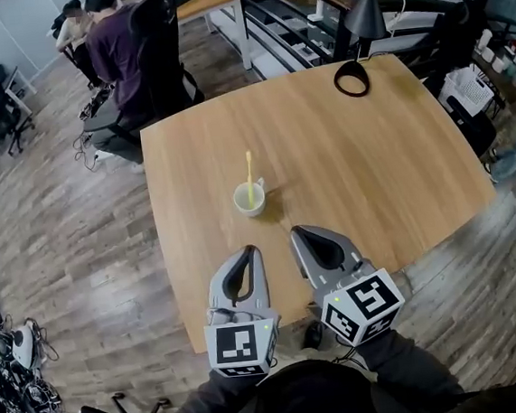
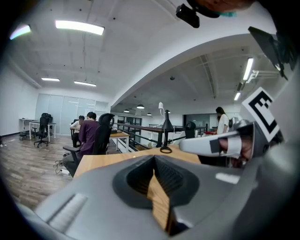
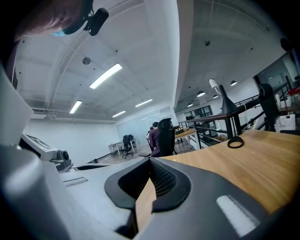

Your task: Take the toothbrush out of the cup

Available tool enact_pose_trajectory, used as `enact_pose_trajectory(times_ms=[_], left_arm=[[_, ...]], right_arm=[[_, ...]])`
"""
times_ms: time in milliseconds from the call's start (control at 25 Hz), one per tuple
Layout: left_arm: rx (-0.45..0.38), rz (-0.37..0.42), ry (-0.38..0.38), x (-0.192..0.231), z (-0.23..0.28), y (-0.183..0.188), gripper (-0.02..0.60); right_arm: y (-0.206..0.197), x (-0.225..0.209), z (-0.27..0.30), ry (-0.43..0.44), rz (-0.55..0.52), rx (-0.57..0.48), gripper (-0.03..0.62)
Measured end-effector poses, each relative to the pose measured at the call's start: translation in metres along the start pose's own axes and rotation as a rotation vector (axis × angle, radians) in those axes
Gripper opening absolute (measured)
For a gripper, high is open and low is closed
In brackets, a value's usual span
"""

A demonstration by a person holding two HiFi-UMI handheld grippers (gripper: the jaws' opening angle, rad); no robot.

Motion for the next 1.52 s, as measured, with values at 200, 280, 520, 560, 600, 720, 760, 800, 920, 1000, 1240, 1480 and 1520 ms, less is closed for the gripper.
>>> enact_pose_trajectory(times_ms=[200, 280, 520, 560, 600, 720, 760, 800, 920, 1000, 1240, 1480, 1520], left_arm=[[0.004, -0.03, 0.0, 0.037, 0.024, -0.007, 0.008], [0.009, -0.041, -0.003, 0.049, 0.034, -0.011, 0.008], [0.026, -0.09, -0.014, 0.081, 0.05, -0.026, 0.008], [0.029, -0.095, -0.013, 0.085, 0.05, -0.027, 0.008], [0.03, -0.096, -0.01, 0.088, 0.051, -0.028, 0.008], [0.029, -0.09, 0.0, 0.093, 0.053, -0.023, 0.008], [0.029, -0.09, 0.004, 0.094, 0.055, -0.021, 0.008], [0.028, -0.089, 0.01, 0.095, 0.056, -0.019, 0.008], [0.027, -0.087, 0.034, 0.1, 0.063, -0.017, 0.008], [0.031, -0.083, 0.05, 0.102, 0.066, -0.018, 0.008], [0.071, -0.106, 0.083, 0.105, 0.08, -0.025, 0.008], [0.116, -0.134, 0.1, 0.117, 0.097, -0.039, 0.008], [0.126, -0.14, 0.104, 0.121, 0.099, -0.042, 0.008]], right_arm=[[-0.005, 0.003, 0.047, 0.001, -0.01, 0.039, 0.0], [-0.007, 0.003, 0.066, -0.001, -0.014, 0.052, 0.0], [-0.012, 0.005, 0.11, -0.013, -0.03, 0.086, 0.0], [-0.012, 0.005, 0.114, -0.016, -0.031, 0.088, 0.0], [-0.011, 0.005, 0.117, -0.017, -0.032, 0.09, 0.0], [-0.005, 0.004, 0.126, -0.014, -0.037, 0.094, 0.001], [-0.002, 0.004, 0.129, -0.011, -0.038, 0.093, 0.0], [0.0, 0.003, 0.132, -0.007, -0.039, 0.091, 0.002], [0.001, 0.0, 0.14, 0.011, -0.039, 0.096, 0.0], [-0.001, -0.003, 0.146, 0.023, -0.037, 0.106, 0.0], [-0.01, -0.015, 0.164, 0.045, -0.019, 0.137, 0.002], [-0.03, -0.025, 0.19, 0.053, -0.013, 0.201, 0.002], [-0.034, -0.025, 0.195, 0.059, -0.012, 0.215, 0.02]])
Point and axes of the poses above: the fingertips, and each gripper's own axes: z forward along the fingers, x to its left, y out of its top, the point moved 3 cm from there along -z, backward along the fingers, and after that the axes turned 13 degrees about -y, right-handed, at the moved point
